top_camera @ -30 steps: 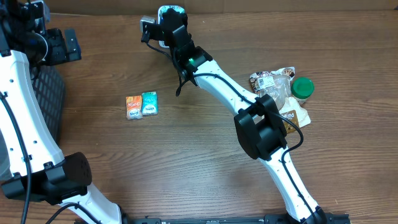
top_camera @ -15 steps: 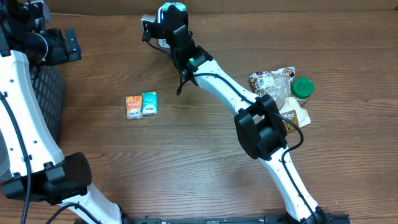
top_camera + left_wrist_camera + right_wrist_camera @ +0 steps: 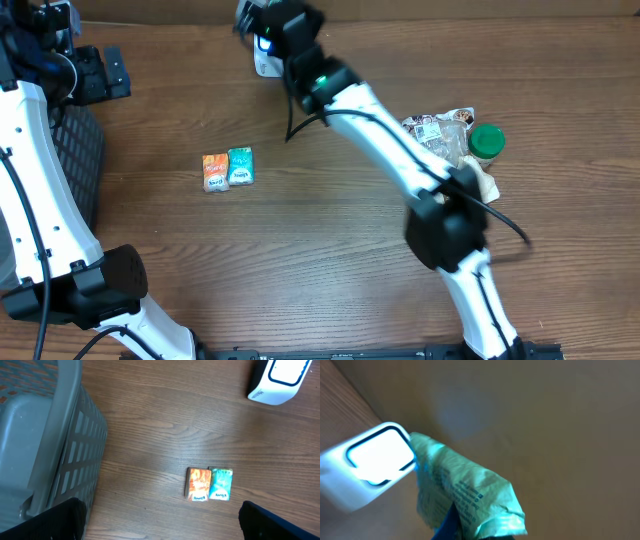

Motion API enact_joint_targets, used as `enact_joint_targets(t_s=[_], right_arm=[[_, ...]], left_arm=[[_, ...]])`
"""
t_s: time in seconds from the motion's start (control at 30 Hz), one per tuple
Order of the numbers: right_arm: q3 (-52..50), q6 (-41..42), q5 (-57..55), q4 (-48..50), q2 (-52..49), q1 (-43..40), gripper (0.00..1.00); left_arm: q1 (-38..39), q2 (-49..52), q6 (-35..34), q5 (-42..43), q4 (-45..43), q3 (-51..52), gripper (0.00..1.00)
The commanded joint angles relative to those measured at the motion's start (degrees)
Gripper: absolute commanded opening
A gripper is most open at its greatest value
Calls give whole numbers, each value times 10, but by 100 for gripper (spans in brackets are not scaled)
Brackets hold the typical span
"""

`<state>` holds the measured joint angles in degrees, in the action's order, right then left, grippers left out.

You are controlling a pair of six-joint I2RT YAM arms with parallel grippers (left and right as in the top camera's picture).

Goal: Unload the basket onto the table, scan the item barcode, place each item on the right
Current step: 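Move the wipes pack right and release it beside the snack bag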

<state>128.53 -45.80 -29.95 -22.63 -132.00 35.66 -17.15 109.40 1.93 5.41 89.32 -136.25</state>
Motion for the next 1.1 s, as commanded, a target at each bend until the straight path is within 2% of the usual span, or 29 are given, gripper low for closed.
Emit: enact_joint_targets(t_s=[0.0,0.1,0.2,0.33,0.43,0.53,0.83,1.07], right_arm=[[20,402,-12,-151,164,-5,4],[20,567,57,-326,221,-19,4],[20,669,120,-453,253,-43,4],[18,755,166,-580,256,-79,4],[-12,824,166,-629,255,-103,4],[-70,865,165,-625,255,-114,4],[-301,926,159,-465,255,-117,4],[-388,939,121,-418,255,-120,4]], left_arm=[[-1,-10,9,4,0,-11,99],[-1,-10,9,4,0,-11,100],[-1,-10,9,4,0,-11,100],[-1,-10,9,4,0,-11,99],[-1,-10,9,4,0,-11,99],[-1,-9,9,4,0,-11,100],[-1,-10,9,4,0,-11,100],[-1,-9,9,4,0,-11,100]])
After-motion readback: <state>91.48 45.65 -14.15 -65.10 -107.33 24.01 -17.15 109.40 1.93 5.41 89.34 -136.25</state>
